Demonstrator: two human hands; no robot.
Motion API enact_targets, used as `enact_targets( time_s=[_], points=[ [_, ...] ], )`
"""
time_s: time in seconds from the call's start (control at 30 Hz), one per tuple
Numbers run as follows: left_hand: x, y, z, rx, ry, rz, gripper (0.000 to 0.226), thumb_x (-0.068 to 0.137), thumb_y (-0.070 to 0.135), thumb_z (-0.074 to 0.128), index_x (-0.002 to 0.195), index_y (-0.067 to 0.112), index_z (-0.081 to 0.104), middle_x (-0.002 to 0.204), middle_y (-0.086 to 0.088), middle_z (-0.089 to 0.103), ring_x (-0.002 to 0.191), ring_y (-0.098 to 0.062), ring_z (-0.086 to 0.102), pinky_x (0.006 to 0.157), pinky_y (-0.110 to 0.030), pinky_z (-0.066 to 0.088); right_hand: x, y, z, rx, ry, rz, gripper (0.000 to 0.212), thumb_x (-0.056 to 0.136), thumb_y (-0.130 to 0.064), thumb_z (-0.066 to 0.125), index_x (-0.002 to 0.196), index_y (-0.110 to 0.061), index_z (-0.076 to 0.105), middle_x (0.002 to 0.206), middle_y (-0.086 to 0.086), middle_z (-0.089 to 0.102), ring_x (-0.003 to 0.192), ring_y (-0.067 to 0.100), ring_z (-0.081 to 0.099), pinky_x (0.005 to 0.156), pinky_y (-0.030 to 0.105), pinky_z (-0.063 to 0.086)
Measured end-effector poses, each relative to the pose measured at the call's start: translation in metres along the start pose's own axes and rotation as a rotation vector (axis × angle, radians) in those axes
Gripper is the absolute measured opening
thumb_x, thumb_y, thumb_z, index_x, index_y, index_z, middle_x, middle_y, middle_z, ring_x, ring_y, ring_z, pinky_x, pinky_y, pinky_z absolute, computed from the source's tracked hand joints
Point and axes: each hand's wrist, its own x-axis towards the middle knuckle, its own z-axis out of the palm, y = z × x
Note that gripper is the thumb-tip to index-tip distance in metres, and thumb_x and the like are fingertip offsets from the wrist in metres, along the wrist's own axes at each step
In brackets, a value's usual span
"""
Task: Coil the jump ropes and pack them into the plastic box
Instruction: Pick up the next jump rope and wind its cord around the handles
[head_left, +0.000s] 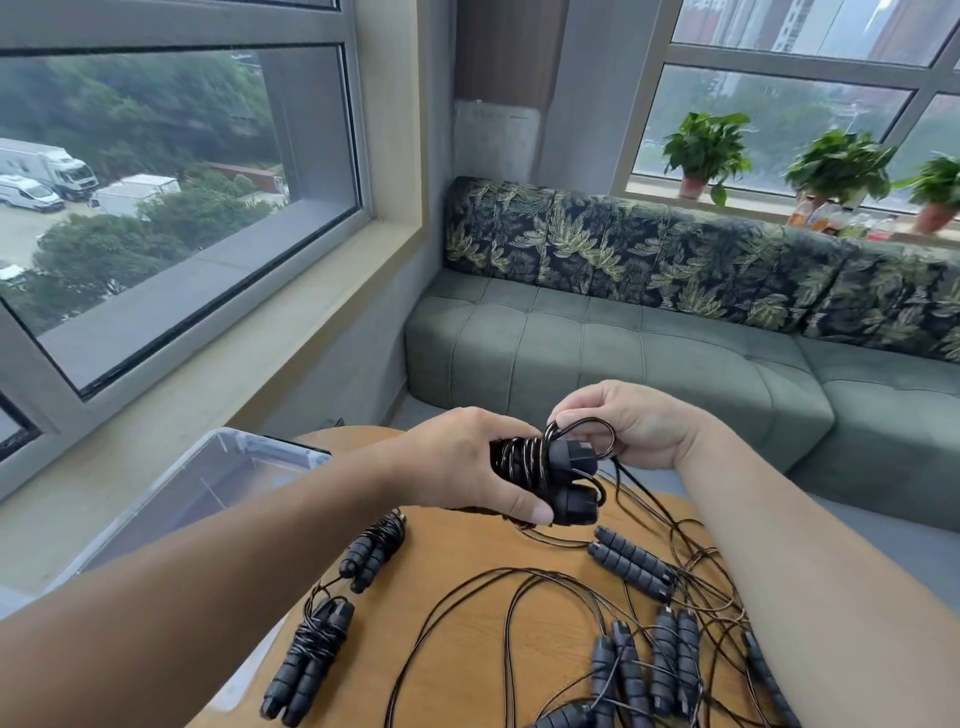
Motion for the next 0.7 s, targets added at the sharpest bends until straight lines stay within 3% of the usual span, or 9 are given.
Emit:
enact_targets(
  time_s=[0.07, 0.2, 0.3, 0.37, 0.4, 0.5, 0.57, 0.63, 0.7],
  points=[
    [-0.001, 0.001, 0.001, -0.071, 0.013, 0.012, 0.042, 0.069, 0.048, 0.085, 0.103, 0.029, 0.068, 0.09, -0.002, 0.074, 0.084, -0.019, 0.072, 0.08, -0.043, 0.059, 0.001, 0.009, 0.004, 0.123, -0.011, -0.035, 0.018, 0.07, -0.03, 0.083, 0.08, -0.015, 0.077, 0.07, 0.008, 0.05, 0.058, 0.014, 0.036, 0.052, 0.023, 0.025],
    [0.001, -0.004, 0.003, -0.141, 0.14, -0.026, 0.038, 0.072, 0.047, 0.083, 0.101, 0.027, 0.069, 0.086, -0.002, 0.075, 0.081, -0.019, 0.073, 0.08, -0.042, 0.06, 0.009, 0.033, 0.02, 0.394, 0.013, -0.105, 0.035, 0.081, -0.022, 0.076, 0.107, -0.002, 0.064, 0.102, 0.021, 0.046, 0.088, 0.034, 0.039, 0.072, 0.035, 0.031],
    [0.005, -0.011, 0.004, -0.112, 0.224, -0.08, 0.047, 0.07, 0.053, 0.082, 0.106, 0.027, 0.066, 0.088, 0.001, 0.075, 0.081, -0.015, 0.072, 0.08, -0.04, 0.06, 0.006, 0.043, 0.036, 0.485, 0.073, -0.125, 0.017, 0.077, -0.011, 0.06, 0.093, -0.006, 0.056, 0.071, 0.006, 0.047, 0.056, 0.012, 0.039, 0.049, 0.022, 0.024],
    [0.008, -0.016, 0.004, -0.037, 0.284, -0.116, 0.065, 0.07, 0.057, 0.081, 0.123, 0.027, 0.059, 0.102, 0.009, 0.07, 0.094, -0.011, 0.068, 0.087, -0.031, 0.055, 0.006, 0.047, 0.05, 0.52, 0.115, -0.129, 0.004, 0.085, -0.007, 0.052, 0.084, -0.01, 0.051, 0.06, -0.003, 0.042, 0.046, 0.005, 0.031, 0.043, 0.018, 0.02],
    [0.009, -0.018, 0.004, -0.012, 0.302, -0.121, 0.072, 0.071, 0.057, 0.079, 0.132, 0.029, 0.053, 0.11, 0.011, 0.065, 0.101, -0.01, 0.064, 0.088, -0.025, 0.051, 0.006, 0.048, 0.056, 0.515, 0.154, -0.12, 0.01, 0.093, -0.006, 0.048, 0.085, -0.011, 0.05, 0.06, -0.004, 0.041, 0.046, 0.005, 0.03, 0.042, 0.017, 0.02],
    [0.011, -0.024, 0.004, -0.023, 0.322, -0.101, 0.075, 0.076, 0.056, 0.076, 0.141, 0.036, 0.045, 0.108, 0.014, 0.063, 0.093, -0.004, 0.064, 0.08, -0.018, 0.051, 0.005, 0.05, 0.07, 0.402, 0.247, -0.059, 0.018, 0.104, -0.015, 0.042, 0.089, -0.011, 0.052, 0.064, -0.001, 0.044, 0.049, 0.009, 0.028, 0.044, 0.02, 0.019],
    [0.015, -0.031, 0.001, -0.006, 0.367, -0.135, 0.077, 0.073, 0.063, 0.075, 0.139, 0.035, 0.047, 0.103, 0.012, 0.067, 0.089, -0.01, 0.067, 0.083, -0.031, 0.057, 0.002, 0.053, 0.078, 0.265, 0.257, -0.025, 0.022, 0.105, -0.021, 0.043, 0.097, -0.008, 0.058, 0.067, 0.0, 0.045, 0.051, 0.01, 0.03, 0.046, 0.021, 0.022],
    [0.017, -0.036, 0.003, 0.122, 0.385, -0.208, 0.077, 0.074, 0.065, 0.072, 0.14, 0.037, 0.044, 0.103, 0.011, 0.065, 0.091, -0.016, 0.065, 0.084, -0.033, 0.054, -0.001, 0.051, 0.084, 0.034, 0.289, 0.015, 0.024, 0.105, -0.022, 0.042, 0.101, -0.008, 0.061, 0.067, 0.0, 0.047, 0.05, 0.011, 0.035, 0.046, 0.022, 0.028],
    [0.018, -0.036, 0.009, 0.294, 0.375, -0.24, 0.072, 0.079, 0.064, 0.068, 0.141, 0.04, 0.04, 0.102, 0.01, 0.064, 0.093, -0.017, 0.062, 0.078, -0.03, 0.048, 0.0, 0.047, 0.087, -0.336, 0.317, 0.057, 0.024, 0.103, -0.02, 0.042, 0.087, -0.015, 0.059, 0.067, 0.001, 0.051, 0.051, 0.014, 0.043, 0.049, 0.027, 0.035]
  ],
)
